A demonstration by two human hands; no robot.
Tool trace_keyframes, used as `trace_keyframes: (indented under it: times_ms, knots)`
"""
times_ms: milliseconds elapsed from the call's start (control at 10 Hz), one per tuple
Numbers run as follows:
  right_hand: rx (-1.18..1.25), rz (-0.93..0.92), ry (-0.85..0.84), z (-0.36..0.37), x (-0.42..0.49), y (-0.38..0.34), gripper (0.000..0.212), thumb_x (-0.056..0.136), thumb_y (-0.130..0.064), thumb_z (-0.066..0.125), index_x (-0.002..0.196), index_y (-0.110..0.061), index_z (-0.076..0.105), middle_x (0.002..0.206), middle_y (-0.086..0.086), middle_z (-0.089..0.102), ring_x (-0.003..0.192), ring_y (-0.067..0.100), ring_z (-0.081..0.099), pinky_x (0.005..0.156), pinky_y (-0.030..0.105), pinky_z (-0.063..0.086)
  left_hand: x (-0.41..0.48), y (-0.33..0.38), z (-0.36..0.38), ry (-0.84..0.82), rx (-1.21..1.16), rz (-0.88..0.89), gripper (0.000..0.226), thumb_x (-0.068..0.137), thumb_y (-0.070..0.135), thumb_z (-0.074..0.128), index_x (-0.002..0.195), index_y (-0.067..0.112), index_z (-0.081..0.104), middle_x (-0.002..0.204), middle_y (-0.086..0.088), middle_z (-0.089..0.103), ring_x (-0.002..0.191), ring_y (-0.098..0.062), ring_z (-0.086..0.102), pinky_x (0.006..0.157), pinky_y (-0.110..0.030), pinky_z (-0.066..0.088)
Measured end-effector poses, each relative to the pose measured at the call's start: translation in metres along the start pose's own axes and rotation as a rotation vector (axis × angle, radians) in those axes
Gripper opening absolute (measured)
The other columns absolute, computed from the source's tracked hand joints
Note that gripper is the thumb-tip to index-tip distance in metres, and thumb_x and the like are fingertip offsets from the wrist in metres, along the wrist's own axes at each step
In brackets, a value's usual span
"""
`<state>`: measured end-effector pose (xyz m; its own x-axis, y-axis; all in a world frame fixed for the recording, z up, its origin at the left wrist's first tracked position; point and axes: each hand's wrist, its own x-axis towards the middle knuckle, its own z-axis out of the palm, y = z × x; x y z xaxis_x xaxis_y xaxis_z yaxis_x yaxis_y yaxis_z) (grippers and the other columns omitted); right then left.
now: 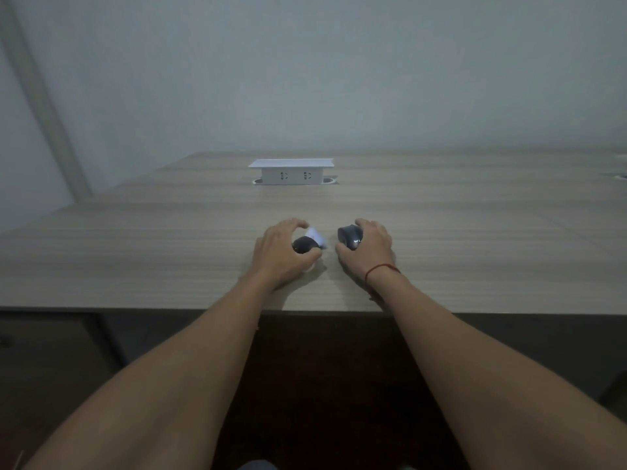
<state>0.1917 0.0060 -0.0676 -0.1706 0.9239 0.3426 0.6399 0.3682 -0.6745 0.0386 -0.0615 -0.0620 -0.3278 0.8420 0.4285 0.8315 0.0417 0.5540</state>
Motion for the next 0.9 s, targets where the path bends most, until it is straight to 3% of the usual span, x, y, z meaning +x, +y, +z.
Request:
trace_keyframes:
  times_ms: [100,200,300,400,500,700,800,900]
  knots:
    - [-0.015,-0.048,-0.081,0.005,0.007,0.001,0.055,0.083,-0.03,0.064,0.134,-0.015,0.048,0.136,0.01,0.046,0.125,0.027,0.043,0.102,0.037,0.039,0.008,-0.006,0.006,-0.122,-0.042,-0.007,0.038,0.077,0.027,0.066,0.115,0.021,0.07,0.118,-0.001,0.069,0.108,-0.019,0.063,0.094,-0.032,0.05]
    - [-0.015,-0.023,-0.059,0.005,0.017,0.004,0.052,0.082,-0.026,0.065,0.13,-0.014,0.052,0.131,0.011,0.049,0.122,0.028,0.045,0.1,0.036,0.039,0.022,-0.004,0.01,-0.038,-0.015,-0.072,0.025,0.077,0.03,0.065,0.098,0.022,0.077,0.098,-0.002,0.074,0.092,-0.023,0.066,0.076,-0.029,0.052]
    - [0.001,-0.011,-0.016,0.004,0.027,0.01,0.047,0.082,-0.023,0.063,0.127,-0.012,0.054,0.126,0.012,0.05,0.119,0.029,0.047,0.097,0.035,0.04,0.028,0.005,0.018,-0.039,-0.005,-0.112,0.019,0.08,0.026,0.061,0.071,0.013,0.07,0.066,-0.003,0.061,0.077,-0.028,0.06,0.063,-0.025,0.039]
    - [-0.003,-0.006,-0.014,0.005,0.037,0.015,0.049,0.081,-0.024,0.065,0.127,-0.013,0.054,0.127,0.012,0.05,0.117,0.029,0.048,0.096,0.034,0.04,0.037,0.011,0.025,-0.017,0.039,-0.095,0.017,0.081,0.015,0.057,0.072,0.005,0.068,0.077,-0.016,0.066,0.087,-0.036,0.06,0.068,-0.032,0.044]
    - [-0.003,-0.005,-0.008,0.009,0.046,0.017,0.048,0.081,-0.024,0.065,0.126,-0.012,0.054,0.129,0.013,0.049,0.119,0.031,0.047,0.098,0.033,0.038,0.048,0.01,0.033,0.03,0.128,-0.073,0.016,0.081,0.014,0.059,0.082,0.003,0.07,0.095,-0.017,0.069,0.095,-0.036,0.06,0.076,-0.035,0.045]
    - [-0.014,-0.005,0.004,0.015,0.054,0.02,0.051,0.082,-0.027,0.063,0.13,-0.014,0.051,0.133,0.014,0.045,0.122,0.032,0.046,0.101,0.035,0.039,0.055,0.013,0.042,0.095,0.165,-0.088,0.015,0.083,0.02,0.06,0.071,0.015,0.066,0.091,-0.013,0.07,0.095,-0.036,0.06,0.072,-0.033,0.042]
    - [-0.056,0.021,0.0,0.012,0.046,0.018,0.066,0.08,-0.041,0.064,0.136,-0.015,0.042,0.134,0.013,0.043,0.123,0.032,0.044,0.101,0.039,0.04,0.052,0.013,0.039,0.064,0.154,-0.095,0.015,0.085,0.032,0.06,0.08,0.018,0.063,0.099,-0.011,0.067,0.103,-0.034,0.057,0.081,-0.033,0.04]
    - [-0.074,0.088,0.011,0.007,0.036,0.017,0.091,0.073,-0.056,0.064,0.143,-0.013,0.027,0.143,0.012,0.036,0.132,0.031,0.037,0.107,0.043,0.036,0.046,0.006,0.04,-0.002,0.152,-0.194,0.073,0.081,0.05,0.062,0.141,0.015,0.041,0.127,-0.014,0.055,0.121,-0.032,0.047,0.102,-0.037,0.034]
